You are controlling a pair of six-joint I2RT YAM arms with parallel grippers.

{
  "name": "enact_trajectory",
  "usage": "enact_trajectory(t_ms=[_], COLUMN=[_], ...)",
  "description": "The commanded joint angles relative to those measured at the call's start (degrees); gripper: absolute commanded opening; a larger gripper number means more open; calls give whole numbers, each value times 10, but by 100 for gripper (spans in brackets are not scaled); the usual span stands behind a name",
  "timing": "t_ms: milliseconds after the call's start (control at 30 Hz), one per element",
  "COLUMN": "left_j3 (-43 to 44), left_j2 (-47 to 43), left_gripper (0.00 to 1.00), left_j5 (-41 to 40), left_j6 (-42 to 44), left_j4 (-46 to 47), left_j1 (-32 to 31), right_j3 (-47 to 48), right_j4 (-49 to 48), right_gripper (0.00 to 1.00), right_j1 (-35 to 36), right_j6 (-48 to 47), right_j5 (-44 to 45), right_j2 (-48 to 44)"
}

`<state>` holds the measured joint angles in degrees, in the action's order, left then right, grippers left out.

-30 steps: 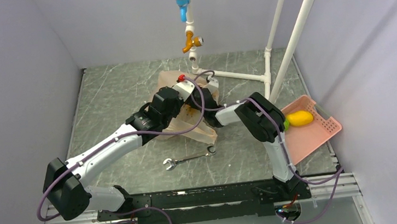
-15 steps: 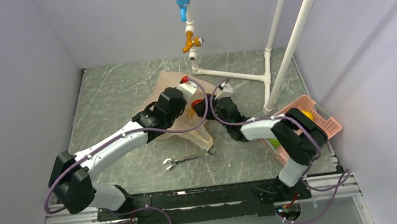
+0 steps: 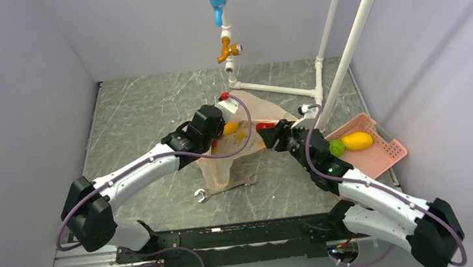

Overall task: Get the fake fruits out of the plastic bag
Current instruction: Adjust the fake fruit in the plastic bag.

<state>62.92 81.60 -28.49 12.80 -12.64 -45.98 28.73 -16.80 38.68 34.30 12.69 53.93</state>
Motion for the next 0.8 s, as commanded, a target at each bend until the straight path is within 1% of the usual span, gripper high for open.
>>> enact_trajectory(t_ms=[0,67,133,233,267,300,367,400,500,567,633,733,767], left_j3=[18,15,17,14,11,10,12,13,17,18,18,19,21], left_j2=[-14,-18,-21,-24,-25,-25,-21,-19,-13,-13,-14,-14,-13], left_gripper=[0,0,0,0,0,0,0,0,0,0,0,0,0], left_j5=[-11,4,14,11,9,8,9,10,14,15,17,22,26], left_j6=[-4,-7,-11,-12,-11,-9,-9,-11,-12,-11,-9,-11,-11], left_j4=[6,10,7,9,14,14,11,9,3,3,4,1,1], left_j1=[0,0,0,0,0,1,0,0,-1,-2,-2,-2,-2], right_j3=[-26,-30,-25,3,25,56,106,121,123,103,100,93,87], right_j4=[85,71,51,-4,-8,9,32,41,53,51,76,107,107], right_gripper=[0,0,0,0,0,0,0,1,2,8,14,27,34], right_j1=[-8,-12,-12,-12,-12,-11,-10,-9,0,12,24,43,47], right_j6=[-42,-55,-61,-70,-66,-62,-53,-42,4,22,30,25,21], right_j5=[75,23,-44,-158,-177,-186,-172,-150,-75,-42,-20,24,30], right_j2=[-72,-69,-35,54,96,139,217,244,280,284,292,290,282])
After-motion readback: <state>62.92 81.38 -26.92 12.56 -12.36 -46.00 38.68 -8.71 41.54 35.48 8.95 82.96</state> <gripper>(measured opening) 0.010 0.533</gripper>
